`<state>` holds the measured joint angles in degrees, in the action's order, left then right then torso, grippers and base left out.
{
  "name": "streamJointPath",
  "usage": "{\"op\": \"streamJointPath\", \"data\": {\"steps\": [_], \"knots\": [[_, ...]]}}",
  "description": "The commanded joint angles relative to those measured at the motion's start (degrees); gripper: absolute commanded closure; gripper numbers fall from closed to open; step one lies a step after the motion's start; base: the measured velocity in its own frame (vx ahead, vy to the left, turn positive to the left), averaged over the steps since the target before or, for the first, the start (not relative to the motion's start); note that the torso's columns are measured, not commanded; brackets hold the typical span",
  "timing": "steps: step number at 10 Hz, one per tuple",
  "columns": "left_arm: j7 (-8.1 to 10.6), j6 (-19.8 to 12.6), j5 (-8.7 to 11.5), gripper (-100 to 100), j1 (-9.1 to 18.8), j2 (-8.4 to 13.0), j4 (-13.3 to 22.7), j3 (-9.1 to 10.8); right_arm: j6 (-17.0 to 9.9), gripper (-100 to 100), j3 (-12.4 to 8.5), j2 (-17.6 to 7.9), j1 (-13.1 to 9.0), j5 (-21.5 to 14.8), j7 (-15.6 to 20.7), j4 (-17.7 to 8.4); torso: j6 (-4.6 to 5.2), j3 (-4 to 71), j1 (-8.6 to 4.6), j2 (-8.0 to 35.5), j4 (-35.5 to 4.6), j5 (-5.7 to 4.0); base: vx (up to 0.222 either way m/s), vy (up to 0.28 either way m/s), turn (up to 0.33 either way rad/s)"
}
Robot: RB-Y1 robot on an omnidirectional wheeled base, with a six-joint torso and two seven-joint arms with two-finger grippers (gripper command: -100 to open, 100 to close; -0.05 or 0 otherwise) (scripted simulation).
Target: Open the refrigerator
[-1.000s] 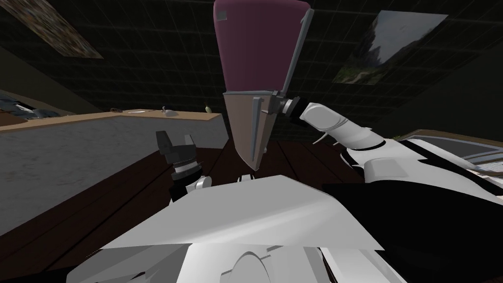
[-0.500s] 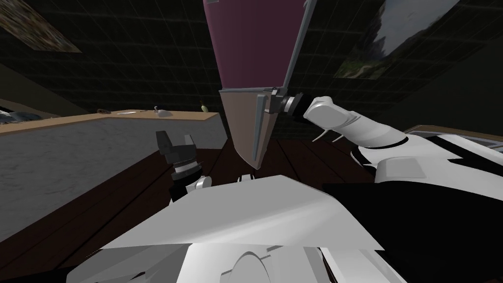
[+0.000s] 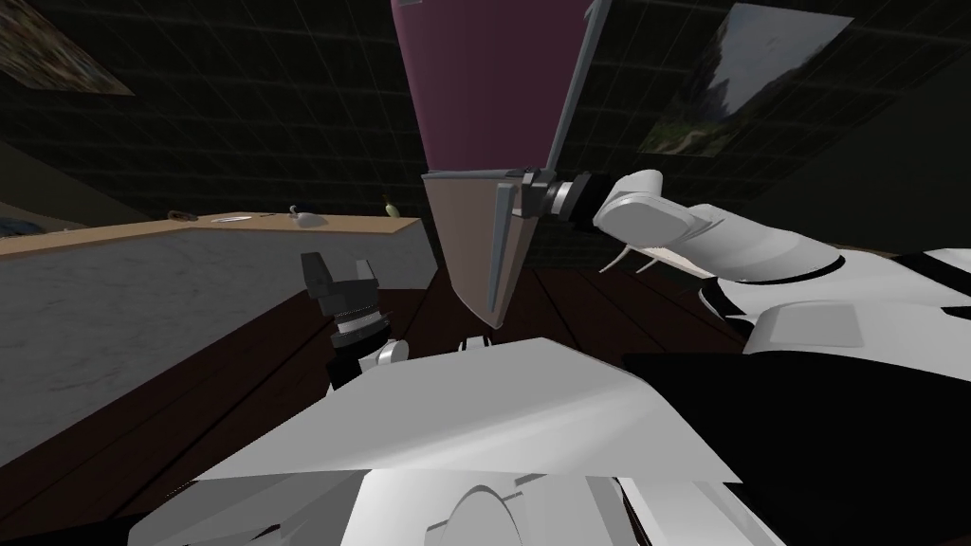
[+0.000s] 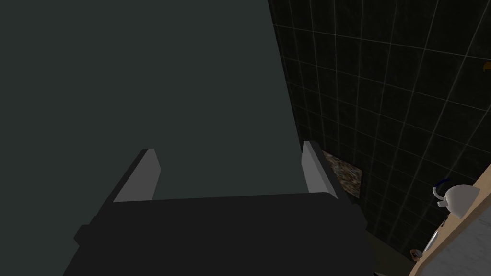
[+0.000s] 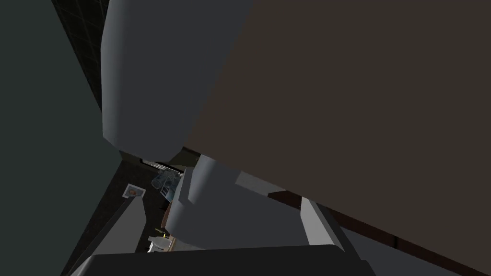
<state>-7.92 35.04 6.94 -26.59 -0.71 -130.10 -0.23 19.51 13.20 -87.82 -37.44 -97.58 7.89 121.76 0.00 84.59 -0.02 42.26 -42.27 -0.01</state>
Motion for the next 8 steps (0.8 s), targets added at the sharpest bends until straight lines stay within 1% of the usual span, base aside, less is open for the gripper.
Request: {"op": "streamJointPath", "data": {"steps": [1,4,5,6,7,8], "knots": [[0.00,0.0,0.0,0,0.0,0.0,0.0,0.00,0.7,-100,0.2,-2.8,-0.6,-2.8,0.6,2.0,-0.01,0.0,0.01,0.0,0.0,0.00,0.037,0.042,-0.047],[0.00,0.0,0.0,0,0.0,0.0,0.0,0.00,1.5,-100,0.3,-5.7,-1.3,-5.7,1.1,4.0,0.00,0.0,0.01,0.0,0.0,0.00,0.032,0.038,-0.057],[0.00,0.0,0.0,0,0.0,0.0,0.0,0.00,1.4,-100,0.3,-5.0,-1.2,-5.2,0.9,3.6,-0.01,0.0,0.02,0.0,0.0,0.00,0.012,0.019,-0.009],[0.00,0.0,0.0,0,0.0,0.0,0.0,0.00,-1.4,-100,2.9,-8.0,1.7,-2.5,2.5,1.7,-0.02,0.0,-0.04,0.1,0.0,-0.01,-0.079,-0.061,0.362],[0.00,0.0,0.0,0,0.0,0.0,0.0,0.00,-2.2,-100,2.9,-9.3,2.3,-3.0,2.5,1.7,-0.07,-0.1,-0.23,0.3,0.0,-0.07,-0.116,-0.098,0.472],[0.00,0.0,0.0,0,0.0,0.0,0.0,0.00,-3.4,-100,2.9,-10.7,2.3,-1.7,2.5,1.7,-0.02,-0.1,-0.25,0.2,0.0,-0.10,-0.077,-0.058,0.198]]}}
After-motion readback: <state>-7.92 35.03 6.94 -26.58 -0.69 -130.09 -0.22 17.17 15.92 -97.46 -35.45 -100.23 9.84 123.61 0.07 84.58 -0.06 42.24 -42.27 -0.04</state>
